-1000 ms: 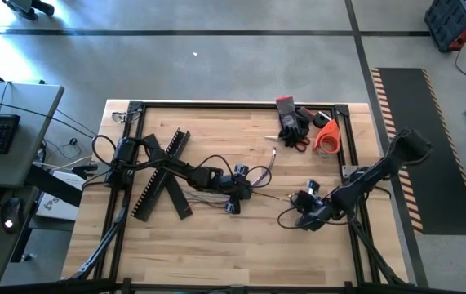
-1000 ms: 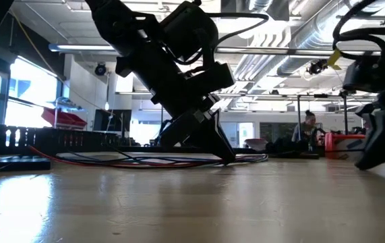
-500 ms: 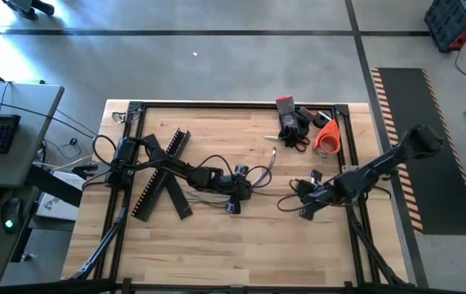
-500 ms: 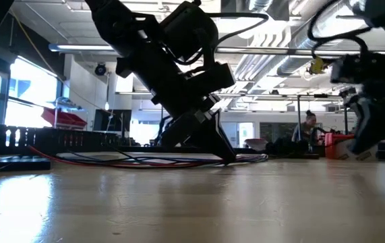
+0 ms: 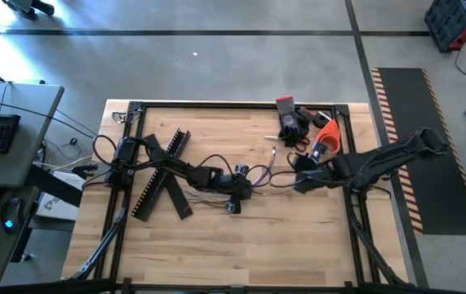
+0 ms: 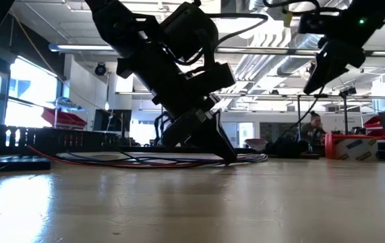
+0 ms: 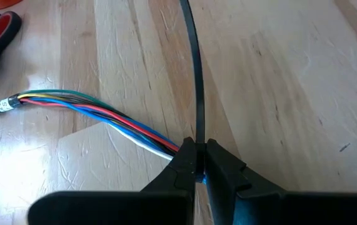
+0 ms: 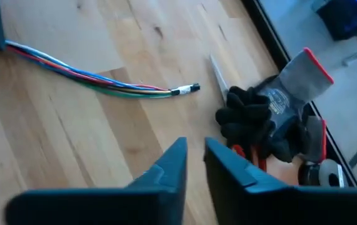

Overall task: Ziptie cables
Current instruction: Wrap the cable wires with the black zip tie

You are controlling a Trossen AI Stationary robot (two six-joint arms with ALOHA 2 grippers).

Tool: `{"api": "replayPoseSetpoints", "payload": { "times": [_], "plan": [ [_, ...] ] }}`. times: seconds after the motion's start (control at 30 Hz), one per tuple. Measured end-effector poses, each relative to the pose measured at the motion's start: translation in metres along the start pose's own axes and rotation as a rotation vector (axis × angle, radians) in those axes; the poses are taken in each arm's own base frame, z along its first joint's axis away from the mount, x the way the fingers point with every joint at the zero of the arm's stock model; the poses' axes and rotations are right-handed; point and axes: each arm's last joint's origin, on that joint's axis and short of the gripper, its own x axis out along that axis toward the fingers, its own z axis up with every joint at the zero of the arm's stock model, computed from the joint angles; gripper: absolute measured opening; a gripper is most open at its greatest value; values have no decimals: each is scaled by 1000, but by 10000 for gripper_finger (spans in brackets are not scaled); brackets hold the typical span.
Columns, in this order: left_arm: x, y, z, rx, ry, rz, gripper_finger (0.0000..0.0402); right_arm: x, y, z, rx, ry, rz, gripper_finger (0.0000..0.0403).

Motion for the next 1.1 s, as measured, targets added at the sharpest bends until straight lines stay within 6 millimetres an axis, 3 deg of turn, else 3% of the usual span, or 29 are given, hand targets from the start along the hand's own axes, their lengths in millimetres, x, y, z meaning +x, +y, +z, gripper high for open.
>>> {"api": "replayPoseSetpoints", "payload": {
  "times": [0.1, 0.2, 0.3, 0.43, 0.57, 0.83, 1.1],
  "plan": [
    [0, 0, 0, -1, -1, 0, 0, 5, 4, 4, -37, -35, 73, 106],
    [0, 0, 0, -2, -3, 0, 0, 22, 23, 0, -91, -155, 304, 155],
    [0, 0, 0, -2, -4, 0, 0, 41, 43, -13, -110, -323, 572, 195],
    [0, 0, 0, -2, -5, -3, 0, 68, 56, -38, -38, -401, 611, 226],
    [0, 0, 1, -2, -9, -10, 0, 87, 70, -41, -19, -398, 601, 231],
    [0, 0, 1, -20, -10, -9, 1, 118, 109, -16, -77, -280, 517, 211],
    [0, -1, 1, -19, -8, -17, 1, 114, 130, -7, -134, -308, 404, 153]
  ]
}}
